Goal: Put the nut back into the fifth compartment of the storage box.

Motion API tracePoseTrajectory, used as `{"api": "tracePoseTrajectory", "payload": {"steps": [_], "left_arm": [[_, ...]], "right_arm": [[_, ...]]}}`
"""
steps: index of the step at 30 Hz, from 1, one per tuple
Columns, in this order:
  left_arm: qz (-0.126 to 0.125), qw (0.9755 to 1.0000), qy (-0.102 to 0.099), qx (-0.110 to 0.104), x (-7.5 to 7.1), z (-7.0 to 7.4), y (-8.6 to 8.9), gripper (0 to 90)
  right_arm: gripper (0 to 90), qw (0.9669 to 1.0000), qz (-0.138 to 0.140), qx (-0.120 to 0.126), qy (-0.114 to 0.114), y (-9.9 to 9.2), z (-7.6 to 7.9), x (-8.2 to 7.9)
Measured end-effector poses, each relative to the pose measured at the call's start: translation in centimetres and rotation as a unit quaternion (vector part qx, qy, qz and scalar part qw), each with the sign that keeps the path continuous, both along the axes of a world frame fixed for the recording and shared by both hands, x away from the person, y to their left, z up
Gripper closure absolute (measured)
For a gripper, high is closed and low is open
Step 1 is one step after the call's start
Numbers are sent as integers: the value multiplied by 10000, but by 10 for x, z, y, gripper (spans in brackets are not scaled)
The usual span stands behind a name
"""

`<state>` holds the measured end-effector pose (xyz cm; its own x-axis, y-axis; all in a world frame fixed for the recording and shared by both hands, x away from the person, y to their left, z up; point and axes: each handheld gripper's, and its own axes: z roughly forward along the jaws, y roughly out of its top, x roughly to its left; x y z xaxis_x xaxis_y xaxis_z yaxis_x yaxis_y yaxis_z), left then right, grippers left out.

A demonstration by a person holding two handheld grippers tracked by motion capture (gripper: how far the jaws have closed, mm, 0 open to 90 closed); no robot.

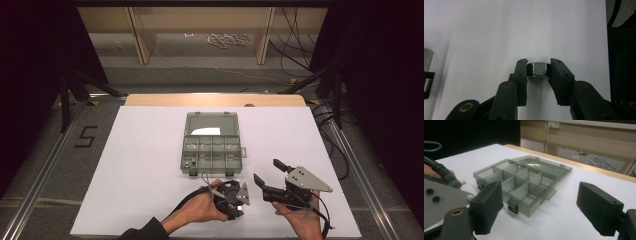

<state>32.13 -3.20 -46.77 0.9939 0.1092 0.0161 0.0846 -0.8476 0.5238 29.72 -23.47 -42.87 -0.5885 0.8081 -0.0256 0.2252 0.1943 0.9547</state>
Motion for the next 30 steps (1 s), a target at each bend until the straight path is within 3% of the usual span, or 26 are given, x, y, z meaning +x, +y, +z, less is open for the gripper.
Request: {"api": "tracePoseTrajectory", "payload": {"steps": [13, 16, 17, 19, 22, 30], "left_arm": [[52, 9999, -83, -97, 2, 20, 14, 677], [108, 9998, -107, -129, 5, 26, 21, 677], [122, 9996, -230, -136, 7, 29, 23, 677], [90, 9997, -194, -127, 10, 32, 27, 677], [249, 9994, -165, -180, 11, 38, 33, 677], [381, 9989, -202, -203, 18, 49, 45, 677]], "right_arm": [[216, 10000, -25, 25, 57, 0, 0, -1], [216, 10000, -30, 27, 61, 0, 0, -1], [216, 10000, -33, 27, 61, 0, 0, -1], [217, 10000, -31, 23, 60, 0, 0, -1], [217, 10000, -31, 26, 64, 0, 0, -1], [216, 10000, -26, 15, 48, 0, 0, -1]]}}
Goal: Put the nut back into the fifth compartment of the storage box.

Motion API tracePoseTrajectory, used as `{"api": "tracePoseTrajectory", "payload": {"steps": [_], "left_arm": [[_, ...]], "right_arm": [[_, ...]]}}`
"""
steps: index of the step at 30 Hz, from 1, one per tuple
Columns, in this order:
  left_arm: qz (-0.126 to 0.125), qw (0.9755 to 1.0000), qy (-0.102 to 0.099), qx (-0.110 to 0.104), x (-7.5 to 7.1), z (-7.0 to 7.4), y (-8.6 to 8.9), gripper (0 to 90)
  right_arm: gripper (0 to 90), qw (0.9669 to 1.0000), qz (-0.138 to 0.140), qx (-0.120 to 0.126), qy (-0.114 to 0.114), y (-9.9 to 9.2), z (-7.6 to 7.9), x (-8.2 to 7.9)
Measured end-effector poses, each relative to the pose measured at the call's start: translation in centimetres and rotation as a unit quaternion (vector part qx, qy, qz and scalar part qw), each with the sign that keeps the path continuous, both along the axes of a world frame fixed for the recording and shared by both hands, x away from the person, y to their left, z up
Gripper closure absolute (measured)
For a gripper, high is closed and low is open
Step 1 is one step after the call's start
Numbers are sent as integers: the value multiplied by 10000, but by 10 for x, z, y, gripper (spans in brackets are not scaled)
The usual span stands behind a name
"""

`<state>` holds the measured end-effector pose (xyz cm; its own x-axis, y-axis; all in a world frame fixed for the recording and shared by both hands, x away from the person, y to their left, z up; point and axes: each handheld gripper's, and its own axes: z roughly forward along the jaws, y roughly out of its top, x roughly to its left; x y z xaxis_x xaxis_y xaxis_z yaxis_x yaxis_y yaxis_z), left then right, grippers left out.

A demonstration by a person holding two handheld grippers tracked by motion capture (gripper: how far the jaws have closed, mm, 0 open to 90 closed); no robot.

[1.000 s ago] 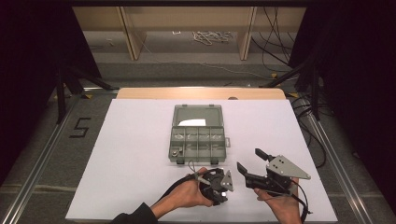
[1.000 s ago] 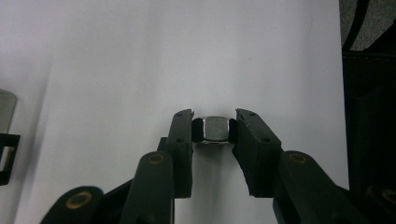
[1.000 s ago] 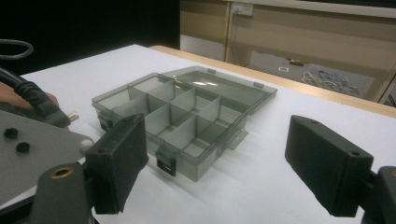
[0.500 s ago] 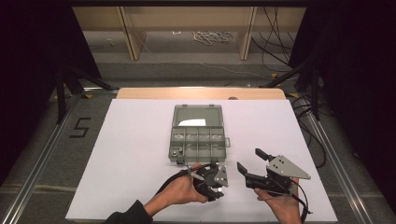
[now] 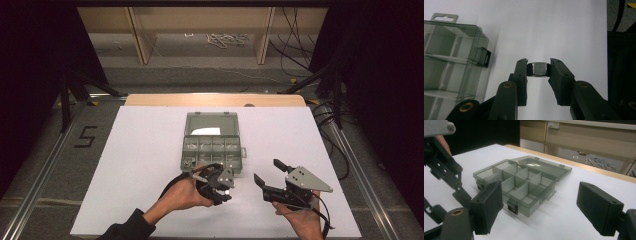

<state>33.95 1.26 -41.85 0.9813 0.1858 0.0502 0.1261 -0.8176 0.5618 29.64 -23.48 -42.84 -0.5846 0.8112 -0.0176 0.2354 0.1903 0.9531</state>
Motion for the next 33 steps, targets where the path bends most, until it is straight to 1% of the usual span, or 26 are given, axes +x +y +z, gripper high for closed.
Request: {"api": "tracePoseTrajectory", "payload": {"steps": [1, 2, 3, 4, 5, 6, 9, 11, 14, 16, 17, 20, 22, 24, 29, 30, 33], "left_arm": [[12, 10000, 1, 9, 2, 2, 2, 677], [83, 10000, 12, -41, 3, 3, 5, 677], [124, 9999, -32, -31, 5, 5, 8, 677], [157, 9999, -30, -8, 7, 6, 10, 677], [230, 9997, -106, -15, 9, 8, 14, 677], [250, 9996, -91, 23, 12, 10, 17, 677], [446, 9990, -93, -22, 20, 12, 27, 678], [567, 9983, -124, -18, 25, 13, 35, 677], [686, 9975, -143, 18, 30, 15, 41, 678], [725, 9973, -141, 12, 33, 16, 46, 678], [698, 9974, -145, 79, 34, 17, 48, 677], [753, 9969, -185, 130, 39, 19, 54, 677], [806, 9964, -175, 178, 43, 20, 58, 678], [902, 9957, -147, 164, 45, 19, 62, 678], [1073, 9938, -185, 241, 56, 18, 74, 677], [1117, 9933, -193, 234, 58, 18, 76, 677], [1260, 9916, -196, 233, 63, 16, 82, 677]], "right_arm": [[216, 10000, 1, 4, 5, 0, 0, 0], [217, 10000, -1, 5, 8, 0, 0, 0], [217, 10000, -1, 5, 9, 0, 0, 0], [216, 10000, -6, 6, 10, 0, 0, 0], [217, 10000, -4, 7, 7, 0, 0, 0], [216, 10000, 0, 2, 3, 0, 0, 0], [217, 10000, -5, 8, 11, 0, 0, 0], [216, 10000, -1, -1, -2, 0, 0, 0], [217, 10000, -7, 6, 14, 0, 0, 0], [217, 10000, 0, 4, -1, 0, 0, 0], [217, 10000, 1, 4, 0, 0, 0, 0], [217, 10000, -3, 9, 11, 0, 0, 0], [217, 10000, 1, 7, 9, 0, 0, 0], [217, 10000, 8, -3, 9, 0, 0, 0], [217, 10000, 20, 19, -13, 1, -1, 1], [217, 10000, 44, 66, 0, 2, -1, 1], [217, 10000, 43, 62, -9, 1, -1, 1]]}}
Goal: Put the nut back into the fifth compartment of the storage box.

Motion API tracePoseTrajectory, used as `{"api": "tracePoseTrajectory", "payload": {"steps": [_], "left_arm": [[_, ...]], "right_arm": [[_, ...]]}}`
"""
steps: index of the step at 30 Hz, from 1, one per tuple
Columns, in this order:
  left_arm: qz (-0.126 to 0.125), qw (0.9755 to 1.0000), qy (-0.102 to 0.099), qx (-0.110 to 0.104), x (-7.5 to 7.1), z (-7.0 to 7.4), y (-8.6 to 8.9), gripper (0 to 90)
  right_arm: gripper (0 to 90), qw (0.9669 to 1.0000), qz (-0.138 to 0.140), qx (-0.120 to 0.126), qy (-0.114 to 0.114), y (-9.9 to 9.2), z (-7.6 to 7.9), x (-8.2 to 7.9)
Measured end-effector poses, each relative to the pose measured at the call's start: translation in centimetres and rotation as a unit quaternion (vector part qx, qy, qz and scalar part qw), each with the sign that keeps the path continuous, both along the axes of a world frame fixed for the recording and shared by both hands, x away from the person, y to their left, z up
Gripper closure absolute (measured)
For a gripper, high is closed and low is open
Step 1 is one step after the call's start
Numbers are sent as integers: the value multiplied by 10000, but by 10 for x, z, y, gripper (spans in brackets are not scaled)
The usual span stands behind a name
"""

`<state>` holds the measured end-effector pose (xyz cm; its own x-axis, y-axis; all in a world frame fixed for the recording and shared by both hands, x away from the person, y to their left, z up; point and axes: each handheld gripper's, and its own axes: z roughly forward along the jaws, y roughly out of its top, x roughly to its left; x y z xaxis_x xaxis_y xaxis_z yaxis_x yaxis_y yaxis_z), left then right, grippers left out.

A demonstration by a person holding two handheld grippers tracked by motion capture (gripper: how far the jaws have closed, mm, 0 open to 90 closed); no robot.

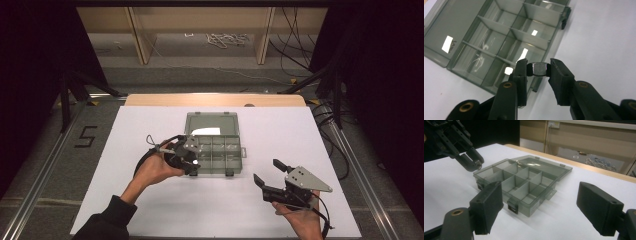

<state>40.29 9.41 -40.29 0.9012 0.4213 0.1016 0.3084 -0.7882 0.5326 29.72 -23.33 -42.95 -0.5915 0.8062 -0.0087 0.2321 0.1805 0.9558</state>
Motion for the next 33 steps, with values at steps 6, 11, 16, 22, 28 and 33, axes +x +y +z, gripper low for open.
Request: {"api": "tracePoseTrajectory", "payload": {"steps": [6, 11, 16, 22, 28, 33], "left_arm": [[282, 9995, -16, -107, 10, -6, 7, 677], [215, 9997, 16, 75, 18, -8, 12, 677], [207, 9997, 84, 134, 25, -14, 11, 677], [243, 9995, 107, 161, 27, -18, 10, 677], [287, 9991, 110, 289, 29, -22, 9, 676], [305, 9990, 145, 309, 33, -28, 10, 676]], "right_arm": [[217, 10000, -20, -33, 8, 0, 0, 0], [217, 10000, -37, -47, -1, 0, 0, 0], [217, 10000, -17, -46, 30, 0, 0, 0], [218, 10000, -7, -8, 23, 0, -1, 0], [218, 10000, -8, -8, 24, 0, -1, 0], [219, 10000, -2, -9, 25, 0, -1, 0]]}}
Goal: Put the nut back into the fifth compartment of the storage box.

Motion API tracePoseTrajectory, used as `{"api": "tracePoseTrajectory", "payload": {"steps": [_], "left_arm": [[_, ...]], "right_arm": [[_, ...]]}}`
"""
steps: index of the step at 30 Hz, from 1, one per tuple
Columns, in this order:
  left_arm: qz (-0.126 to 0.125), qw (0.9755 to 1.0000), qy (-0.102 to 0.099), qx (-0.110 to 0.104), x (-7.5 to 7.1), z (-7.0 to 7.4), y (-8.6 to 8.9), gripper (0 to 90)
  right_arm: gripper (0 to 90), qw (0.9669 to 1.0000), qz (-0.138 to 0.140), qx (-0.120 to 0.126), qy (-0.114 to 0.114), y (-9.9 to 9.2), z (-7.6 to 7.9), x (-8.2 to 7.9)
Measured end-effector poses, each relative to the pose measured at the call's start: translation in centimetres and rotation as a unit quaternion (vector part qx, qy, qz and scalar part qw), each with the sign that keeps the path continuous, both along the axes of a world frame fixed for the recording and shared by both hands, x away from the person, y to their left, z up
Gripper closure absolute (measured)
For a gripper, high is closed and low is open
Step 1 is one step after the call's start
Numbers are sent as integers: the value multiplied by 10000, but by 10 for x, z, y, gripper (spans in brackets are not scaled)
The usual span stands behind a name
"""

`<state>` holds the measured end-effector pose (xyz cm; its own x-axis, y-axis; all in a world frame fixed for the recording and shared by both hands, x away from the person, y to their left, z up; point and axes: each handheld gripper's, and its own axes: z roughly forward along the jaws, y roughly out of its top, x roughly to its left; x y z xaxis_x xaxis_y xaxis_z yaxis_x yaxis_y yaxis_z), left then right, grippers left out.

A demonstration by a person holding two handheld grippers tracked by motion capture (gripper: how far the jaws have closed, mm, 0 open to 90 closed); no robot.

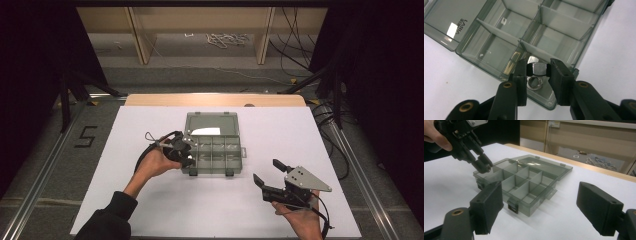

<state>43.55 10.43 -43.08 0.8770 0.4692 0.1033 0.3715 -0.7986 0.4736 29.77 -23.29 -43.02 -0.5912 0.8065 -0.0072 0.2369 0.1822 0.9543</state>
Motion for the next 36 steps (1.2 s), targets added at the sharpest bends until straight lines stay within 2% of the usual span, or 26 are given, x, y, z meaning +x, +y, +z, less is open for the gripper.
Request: {"api": "tracePoseTrajectory", "payload": {"steps": [7, 10, 13, 15, 21, 25, 27, 36], "left_arm": [[54, 10000, 20, -46, 2, -2, 0, 676], [-2, 10000, -6, 12, 3, -3, 0, 676], [66, 10000, 38, -27, 2, -4, -1, 675], [7, 10000, 11, 25, 3, -5, -1, 675], [25, 10000, 35, -14, 3, -7, -1, 671], [66, 9999, 9, -130, 3, -4, 0, 657], [180, 9995, -34, -276, 1, -4, 0, 654], [311, 9986, -132, -416, -2, 4, 5, 569]], "right_arm": [[220, 10000, 4, 7, 5, 0, 0, 0], [220, 10000, -4, -2, 2, 0, 0, 0], [220, 10000, -6, -2, 3, 0, 0, 0], [220, 10000, -8, -1, -1, 0, 0, 0], [220, 10000, -8, -1, -8, 0, 0, 0], [220, 10000, -13, -2, -4, -1, 0, 0], [220, 10000, -21, 0, 6, -1, 0, 0], [220, 10000, -46, -29, -2, -1, 1, 0]]}}
